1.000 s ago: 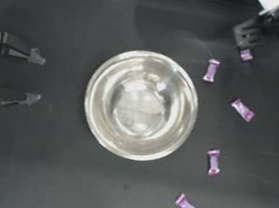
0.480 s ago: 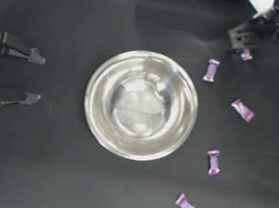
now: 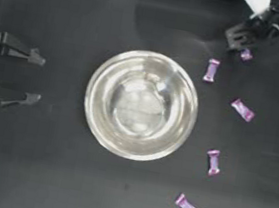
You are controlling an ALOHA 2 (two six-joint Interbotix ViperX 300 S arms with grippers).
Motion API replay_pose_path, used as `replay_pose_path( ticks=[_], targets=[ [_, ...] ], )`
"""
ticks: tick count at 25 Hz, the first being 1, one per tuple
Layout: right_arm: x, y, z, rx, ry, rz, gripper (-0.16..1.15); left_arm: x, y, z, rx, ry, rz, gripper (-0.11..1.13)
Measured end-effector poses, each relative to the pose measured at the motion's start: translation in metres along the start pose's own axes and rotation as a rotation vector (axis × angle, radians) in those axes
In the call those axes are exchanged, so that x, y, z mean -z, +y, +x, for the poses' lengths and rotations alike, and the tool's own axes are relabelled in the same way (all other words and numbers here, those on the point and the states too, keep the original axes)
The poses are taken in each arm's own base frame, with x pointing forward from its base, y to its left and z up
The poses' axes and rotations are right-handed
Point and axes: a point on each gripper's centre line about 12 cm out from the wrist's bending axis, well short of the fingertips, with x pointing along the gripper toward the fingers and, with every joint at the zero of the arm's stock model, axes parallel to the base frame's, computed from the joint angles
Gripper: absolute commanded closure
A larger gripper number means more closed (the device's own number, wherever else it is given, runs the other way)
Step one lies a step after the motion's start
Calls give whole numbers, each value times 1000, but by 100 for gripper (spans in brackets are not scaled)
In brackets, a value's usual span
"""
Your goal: Put candies in bowl
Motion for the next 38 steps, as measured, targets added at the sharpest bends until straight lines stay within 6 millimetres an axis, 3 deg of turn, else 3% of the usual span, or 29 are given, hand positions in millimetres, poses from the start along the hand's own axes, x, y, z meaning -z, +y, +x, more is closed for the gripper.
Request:
replay_pose_path(
  ticks=[4, 16, 23, 34, 38],
  targets=[
    [1, 1, 1, 1, 4, -10, 48, 0, 0, 0, 0, 0, -2, 1],
    [7, 0, -9, 11, 18, -26, 48, 0, 0, 0, -1, 0, -2, 1],
    [2, 20, -56, -22, -54, -73, 49, 4, 1, 0, -2, 11, -8, 1],
    [5, 82, -140, -164, -157, -172, 49, 5, 0, 0, -1, 12, -8, 1],
    [14, 118, -168, -259, -187, -229, 49, 5, 1, 0, -2, 12, -8, 1]
  ],
)
